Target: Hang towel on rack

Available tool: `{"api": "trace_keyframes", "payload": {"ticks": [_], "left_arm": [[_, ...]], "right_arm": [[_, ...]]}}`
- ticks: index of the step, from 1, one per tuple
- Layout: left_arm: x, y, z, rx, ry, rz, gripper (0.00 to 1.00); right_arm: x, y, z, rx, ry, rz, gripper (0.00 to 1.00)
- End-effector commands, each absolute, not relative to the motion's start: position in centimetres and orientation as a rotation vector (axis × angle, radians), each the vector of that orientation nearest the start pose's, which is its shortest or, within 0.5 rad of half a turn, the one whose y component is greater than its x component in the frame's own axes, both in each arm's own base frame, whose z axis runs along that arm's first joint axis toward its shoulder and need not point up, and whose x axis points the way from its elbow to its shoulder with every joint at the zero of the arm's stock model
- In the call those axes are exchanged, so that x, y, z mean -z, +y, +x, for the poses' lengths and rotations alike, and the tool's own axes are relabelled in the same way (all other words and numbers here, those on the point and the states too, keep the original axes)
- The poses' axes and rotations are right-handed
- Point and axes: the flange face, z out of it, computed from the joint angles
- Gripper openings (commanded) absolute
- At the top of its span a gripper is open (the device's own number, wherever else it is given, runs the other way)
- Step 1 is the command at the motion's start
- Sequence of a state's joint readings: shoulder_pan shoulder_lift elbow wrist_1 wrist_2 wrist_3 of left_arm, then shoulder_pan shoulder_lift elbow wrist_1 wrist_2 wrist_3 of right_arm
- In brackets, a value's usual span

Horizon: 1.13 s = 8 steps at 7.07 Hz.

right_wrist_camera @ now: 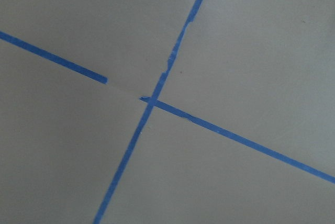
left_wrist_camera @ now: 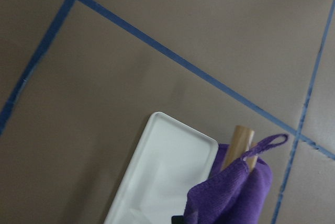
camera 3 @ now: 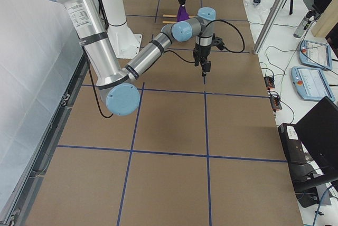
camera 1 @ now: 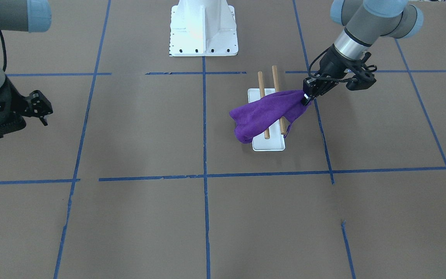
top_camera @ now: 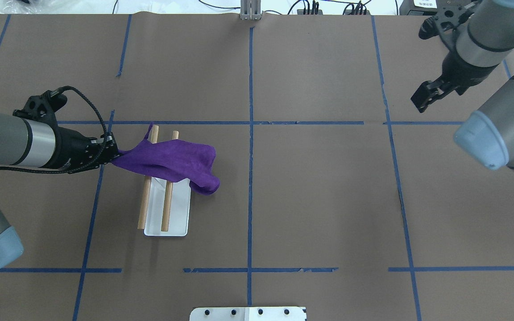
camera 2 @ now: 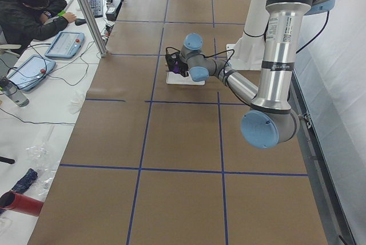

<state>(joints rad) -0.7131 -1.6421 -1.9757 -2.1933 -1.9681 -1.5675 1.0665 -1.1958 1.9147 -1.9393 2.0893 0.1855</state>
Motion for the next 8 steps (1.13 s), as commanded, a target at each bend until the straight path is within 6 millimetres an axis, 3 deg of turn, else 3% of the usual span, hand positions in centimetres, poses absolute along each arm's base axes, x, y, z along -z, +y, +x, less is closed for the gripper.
{"api": "trace_keyframes", "payload": {"ticks": [1,2,3,4,5,6,8], "left_arm": [[-39.4,-40.2,31.0,0.353,1.128,0.097,0.00],[-39.3,-40.5,31.3,0.352,1.138,0.103,0.36],[-39.0,-40.6,31.5,0.352,1.143,0.112,0.99],[-39.1,-40.6,31.5,0.312,1.137,0.130,1.00],[-40.3,-41.2,29.9,0.159,1.086,0.241,1.00],[-43.3,-42.5,26.0,0.021,1.011,0.321,1.00],[-48.0,-47.6,15.6,-0.219,0.866,0.419,1.00]], "right_arm": [[-37.9,-55.4,-16.6,0.443,-0.615,0.134,1.00],[-38.7,-55.4,-15.4,0.450,-0.610,0.135,1.00],[-38.9,-55.6,-15.0,0.452,-0.609,0.136,1.00],[-39.6,-55.8,-14.5,0.439,-0.618,0.122,1.00],[-40.7,-56.2,-12.9,0.411,-0.641,0.105,1.00],[-43.4,-56.1,-10.2,0.434,-0.658,0.091,1.00],[-49.5,-55.9,-3.6,0.436,-0.674,0.063,1.00]]}}
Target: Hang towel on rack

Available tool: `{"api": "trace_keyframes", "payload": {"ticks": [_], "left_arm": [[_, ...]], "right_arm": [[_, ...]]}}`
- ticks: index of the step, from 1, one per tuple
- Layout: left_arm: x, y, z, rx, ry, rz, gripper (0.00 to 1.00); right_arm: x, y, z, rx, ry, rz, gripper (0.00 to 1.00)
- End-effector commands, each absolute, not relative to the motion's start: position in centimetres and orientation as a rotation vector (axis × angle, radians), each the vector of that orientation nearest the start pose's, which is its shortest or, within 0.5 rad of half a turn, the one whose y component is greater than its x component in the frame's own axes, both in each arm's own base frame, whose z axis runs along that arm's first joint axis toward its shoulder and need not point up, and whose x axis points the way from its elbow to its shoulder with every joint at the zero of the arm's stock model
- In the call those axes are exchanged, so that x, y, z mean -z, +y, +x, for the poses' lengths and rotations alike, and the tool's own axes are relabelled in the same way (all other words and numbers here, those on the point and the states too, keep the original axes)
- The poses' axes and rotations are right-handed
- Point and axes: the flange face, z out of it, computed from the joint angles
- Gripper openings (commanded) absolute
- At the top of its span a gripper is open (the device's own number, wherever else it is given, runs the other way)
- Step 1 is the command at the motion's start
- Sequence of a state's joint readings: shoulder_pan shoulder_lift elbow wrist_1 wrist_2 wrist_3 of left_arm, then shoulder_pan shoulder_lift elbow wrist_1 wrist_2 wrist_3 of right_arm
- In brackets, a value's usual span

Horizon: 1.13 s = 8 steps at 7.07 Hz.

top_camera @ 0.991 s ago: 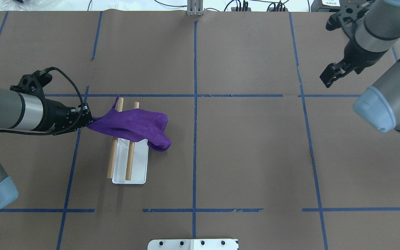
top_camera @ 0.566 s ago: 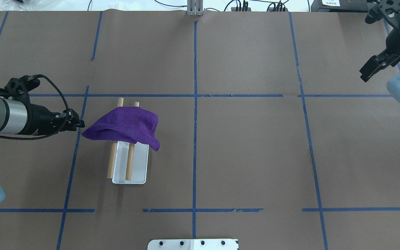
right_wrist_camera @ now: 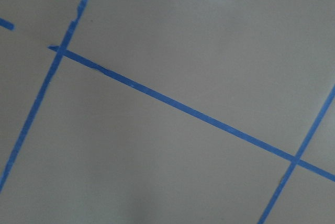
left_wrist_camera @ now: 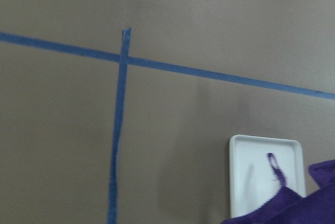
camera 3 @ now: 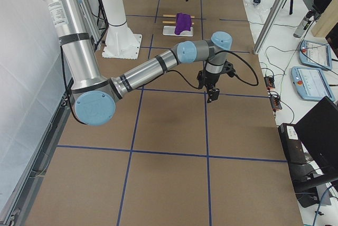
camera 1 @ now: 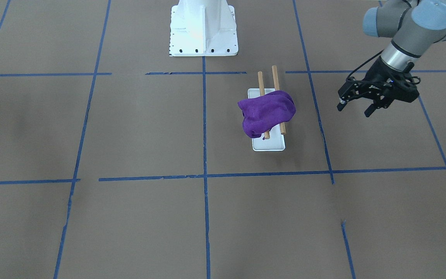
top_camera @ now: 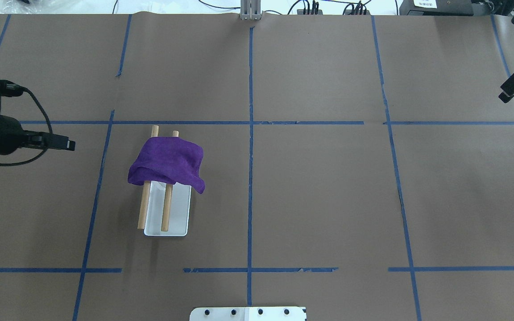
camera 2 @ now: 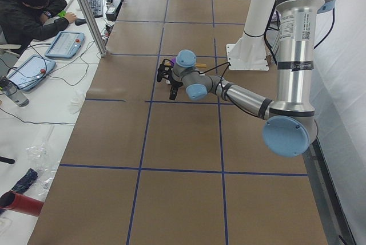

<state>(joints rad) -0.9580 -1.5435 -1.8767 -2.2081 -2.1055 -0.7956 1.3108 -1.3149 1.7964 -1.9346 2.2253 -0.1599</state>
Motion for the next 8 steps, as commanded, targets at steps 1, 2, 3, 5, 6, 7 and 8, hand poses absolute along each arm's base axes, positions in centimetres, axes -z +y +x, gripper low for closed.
{"api": "trace_keyframes", "payload": {"ticks": [1,2,3,5,6,7,8], "left_arm": [[-50.0,-49.2,10.8,-0.306,0.754,0.435,1.00],[-51.7,-49.9,6.4,-0.366,0.680,0.436,1.00],[-54.0,-50.1,2.9,-0.406,0.628,0.405,1.00],[-58.7,-49.8,-1.5,-0.327,0.610,0.327,1.00],[-59.8,-49.5,-1.3,-0.298,0.613,0.257,1.00],[-62.5,-49.7,-1.2,-0.255,0.622,0.137,1.00],[-62.5,-49.2,-1.5,-0.235,0.693,0.120,1.00]], "right_arm": [[-52.6,-54.5,-0.1,0.361,-0.674,0.026,1.00],[-55.5,-53.7,2.3,0.304,-0.678,-0.014,1.00],[-58.8,-52.6,3.6,0.258,-0.685,-0.071,1.00],[-64.8,-48.5,5.4,0.227,-0.722,-0.001,1.00],[-66.2,-47.8,5.5,0.201,-0.720,0.006,1.00],[-66.2,-47.7,5.5,0.186,-0.720,0.002,1.00],[-66.3,-47.7,5.5,0.176,-0.720,-0.003,1.00]]}}
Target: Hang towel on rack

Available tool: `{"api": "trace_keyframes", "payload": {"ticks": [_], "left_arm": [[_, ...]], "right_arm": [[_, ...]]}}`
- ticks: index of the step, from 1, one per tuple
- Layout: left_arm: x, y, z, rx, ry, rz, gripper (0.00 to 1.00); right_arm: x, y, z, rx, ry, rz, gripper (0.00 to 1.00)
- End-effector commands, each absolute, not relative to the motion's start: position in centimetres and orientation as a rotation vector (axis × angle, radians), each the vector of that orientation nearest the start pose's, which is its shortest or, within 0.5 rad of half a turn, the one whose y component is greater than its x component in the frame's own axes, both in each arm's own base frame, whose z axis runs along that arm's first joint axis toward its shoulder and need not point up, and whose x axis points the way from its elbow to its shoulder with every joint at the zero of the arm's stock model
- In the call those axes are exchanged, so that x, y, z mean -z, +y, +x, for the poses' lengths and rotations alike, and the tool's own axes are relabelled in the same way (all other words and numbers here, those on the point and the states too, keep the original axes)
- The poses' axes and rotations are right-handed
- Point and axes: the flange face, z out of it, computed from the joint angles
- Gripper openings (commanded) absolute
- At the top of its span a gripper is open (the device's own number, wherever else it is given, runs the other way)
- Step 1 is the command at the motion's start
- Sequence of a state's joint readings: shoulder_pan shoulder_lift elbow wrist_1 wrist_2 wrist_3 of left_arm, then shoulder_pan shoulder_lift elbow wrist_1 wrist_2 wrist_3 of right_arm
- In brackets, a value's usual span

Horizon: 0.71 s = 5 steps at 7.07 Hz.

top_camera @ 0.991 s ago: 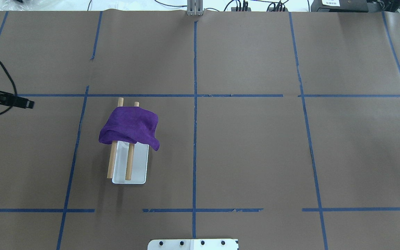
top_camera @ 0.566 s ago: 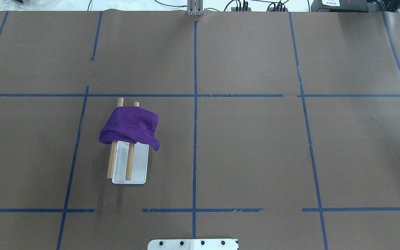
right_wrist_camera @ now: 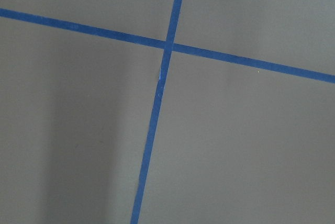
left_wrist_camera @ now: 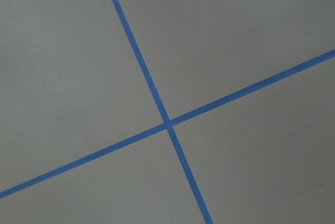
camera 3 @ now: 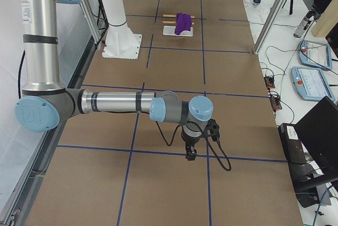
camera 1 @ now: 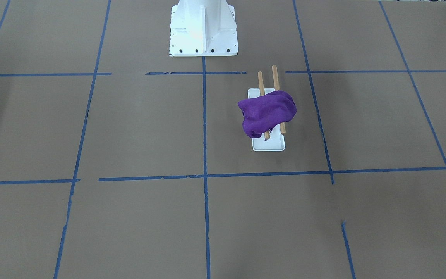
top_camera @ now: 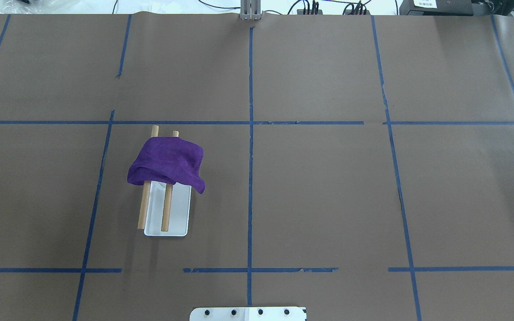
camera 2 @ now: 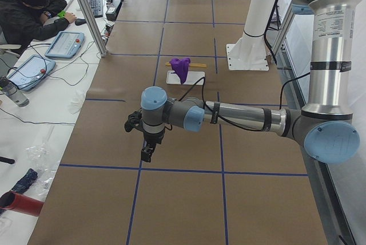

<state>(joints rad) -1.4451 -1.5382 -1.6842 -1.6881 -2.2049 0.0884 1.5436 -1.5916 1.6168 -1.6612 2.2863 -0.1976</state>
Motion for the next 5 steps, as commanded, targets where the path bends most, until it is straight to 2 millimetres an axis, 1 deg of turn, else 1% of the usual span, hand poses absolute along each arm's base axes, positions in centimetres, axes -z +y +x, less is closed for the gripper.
{"api": "trace_keyframes", "payload": {"ticks": [1,2,3,4,5], "left_arm": [[-63.5,-48.1,-0.8,-0.198,0.855,0.043,1.00],[-63.6,-47.6,-2.7,-0.130,0.878,-0.007,1.00],[-63.2,-47.7,-2.8,-0.132,0.869,-0.007,1.00],[-62.7,-48.2,-3.2,-0.121,0.869,0.004,1.00],[-62.3,-48.3,-4.2,-0.117,0.818,0.026,1.00]], "right_arm": [[-66.3,-47.7,5.5,0.175,-0.721,-0.004,1.00],[-66.2,-47.8,5.5,0.175,-0.719,-0.002,1.00],[-65.9,-48.0,5.5,0.179,-0.719,0.006,1.00],[-65.9,-48.1,5.5,0.179,-0.719,0.006,1.00],[-65.8,-48.2,5.5,0.181,-0.719,0.009,1.00]]}}
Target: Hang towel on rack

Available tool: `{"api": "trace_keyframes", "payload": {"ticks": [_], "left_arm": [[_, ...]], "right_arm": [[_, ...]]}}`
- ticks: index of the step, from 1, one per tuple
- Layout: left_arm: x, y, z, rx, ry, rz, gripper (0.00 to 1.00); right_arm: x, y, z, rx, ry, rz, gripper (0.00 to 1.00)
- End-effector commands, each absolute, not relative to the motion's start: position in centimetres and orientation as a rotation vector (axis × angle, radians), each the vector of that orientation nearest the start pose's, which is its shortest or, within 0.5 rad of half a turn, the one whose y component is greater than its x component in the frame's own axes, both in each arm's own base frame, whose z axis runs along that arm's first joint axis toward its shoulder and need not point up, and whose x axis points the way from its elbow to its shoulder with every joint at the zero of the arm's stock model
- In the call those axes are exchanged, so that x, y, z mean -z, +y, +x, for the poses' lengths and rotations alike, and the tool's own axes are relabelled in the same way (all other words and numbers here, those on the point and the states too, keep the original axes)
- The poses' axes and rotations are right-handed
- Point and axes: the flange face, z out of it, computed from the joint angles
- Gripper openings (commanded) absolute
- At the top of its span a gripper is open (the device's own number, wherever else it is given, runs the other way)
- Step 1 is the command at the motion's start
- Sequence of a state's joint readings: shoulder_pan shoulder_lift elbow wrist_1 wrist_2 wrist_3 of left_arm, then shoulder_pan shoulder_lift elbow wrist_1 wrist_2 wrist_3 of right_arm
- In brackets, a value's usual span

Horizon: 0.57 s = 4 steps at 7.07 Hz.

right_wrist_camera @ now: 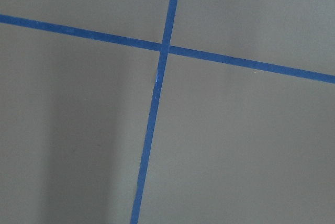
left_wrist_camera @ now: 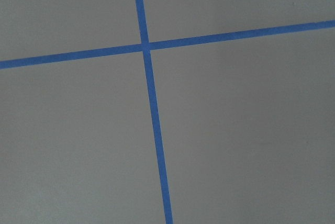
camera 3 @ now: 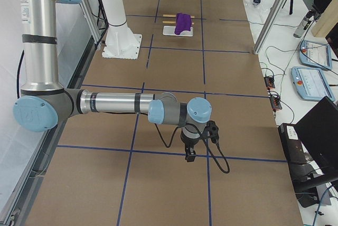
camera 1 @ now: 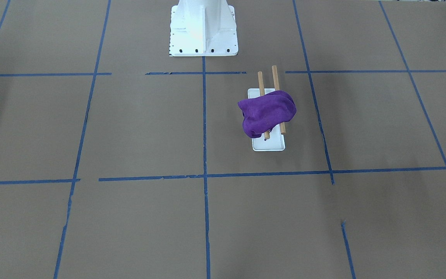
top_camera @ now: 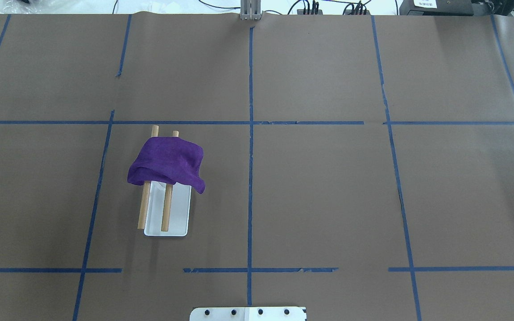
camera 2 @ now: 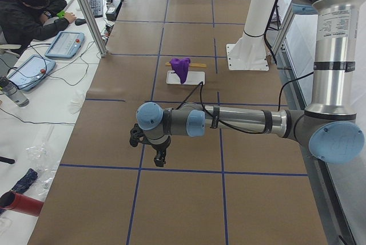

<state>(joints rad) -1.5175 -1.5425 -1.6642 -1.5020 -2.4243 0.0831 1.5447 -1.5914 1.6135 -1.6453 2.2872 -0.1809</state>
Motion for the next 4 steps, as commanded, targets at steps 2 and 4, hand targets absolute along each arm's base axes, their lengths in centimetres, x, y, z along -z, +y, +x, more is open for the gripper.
{"api": "trace_keyframes", "payload": {"ticks": [2,4], "left_arm": [[-60.4,-49.5,-6.6,-0.107,0.712,0.087,1.00],[-60.4,-49.0,-6.7,-0.100,0.711,0.084,1.00]], "right_arm": [[-65.5,-48.3,5.5,0.181,-0.718,0.012,1.00],[-65.1,-48.5,5.5,0.185,-0.718,0.022,1.00]]}}
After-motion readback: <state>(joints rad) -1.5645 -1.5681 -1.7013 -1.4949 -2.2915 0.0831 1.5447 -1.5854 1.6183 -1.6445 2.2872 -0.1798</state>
